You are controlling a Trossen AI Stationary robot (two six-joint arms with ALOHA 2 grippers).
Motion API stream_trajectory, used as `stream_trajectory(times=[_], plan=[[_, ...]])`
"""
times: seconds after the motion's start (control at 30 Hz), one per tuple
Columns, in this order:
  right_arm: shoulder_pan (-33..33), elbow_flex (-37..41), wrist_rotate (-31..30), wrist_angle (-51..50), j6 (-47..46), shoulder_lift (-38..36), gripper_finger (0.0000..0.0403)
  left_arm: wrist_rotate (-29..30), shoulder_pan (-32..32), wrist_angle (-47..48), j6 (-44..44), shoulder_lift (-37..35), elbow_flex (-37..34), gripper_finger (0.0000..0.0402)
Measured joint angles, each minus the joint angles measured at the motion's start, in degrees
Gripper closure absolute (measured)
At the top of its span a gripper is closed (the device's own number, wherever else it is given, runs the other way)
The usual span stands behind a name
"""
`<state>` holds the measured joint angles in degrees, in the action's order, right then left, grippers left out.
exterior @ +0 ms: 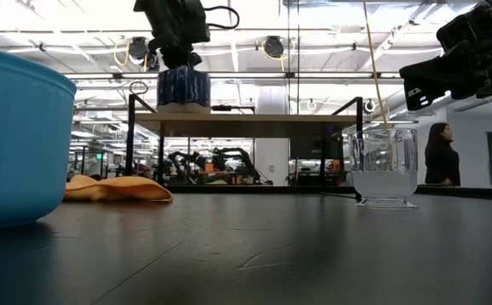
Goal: Stack small to large cups/mugs on shelf
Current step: Put the dark blue mug on the shelf
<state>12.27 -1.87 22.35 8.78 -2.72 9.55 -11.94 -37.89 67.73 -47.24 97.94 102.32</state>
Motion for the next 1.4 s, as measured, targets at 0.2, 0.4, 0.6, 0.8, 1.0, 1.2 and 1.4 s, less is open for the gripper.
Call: stream_trajectory(times=[0.2, 0.4, 0.6, 0.8, 1.0, 1.2, 1.4], plan=[[0.0, 0.0, 0.0, 0.0, 0.0, 0.0, 0.0403, 0.2, 0.9, -0.9, -2.4, 0.4, 0.0, 0.0394], [0.0, 0.0, 0.0, -0.1, 0.0, 0.0, 0.0403, 0.5, 0.9, -1.1, -2.6, 2.5, 0.2, 0.0394], [0.0, 0.0, 0.0, -0.3, 0.0, 0.0, 0.0403, 0.9, 0.9, -1.1, -2.9, 3.2, 0.2, 0.0394], [0.0, 0.0, 0.0, -0.3, 0.0, 0.0, 0.0403, 1.0, 0.9, -0.9, -2.5, 3.2, 0.2, 0.0394], [0.0, 0.0, 0.0, -0.3, -0.1, 0.0, 0.0403, 1.4, 0.9, -1.0, -0.8, 3.3, 0.0, 0.0364], [0.0, 0.0, 0.0, -0.3, -0.1, 0.0, 0.0403, 2.7, 0.9, -0.4, 1.5, 4.3, -0.6, 0.0313], [0.0, 0.0, 0.0, -0.2, -0.1, 0.0, 0.0403, 2.1, 0.9, -0.7, 1.9, 4.0, -0.4, 0.0278]])
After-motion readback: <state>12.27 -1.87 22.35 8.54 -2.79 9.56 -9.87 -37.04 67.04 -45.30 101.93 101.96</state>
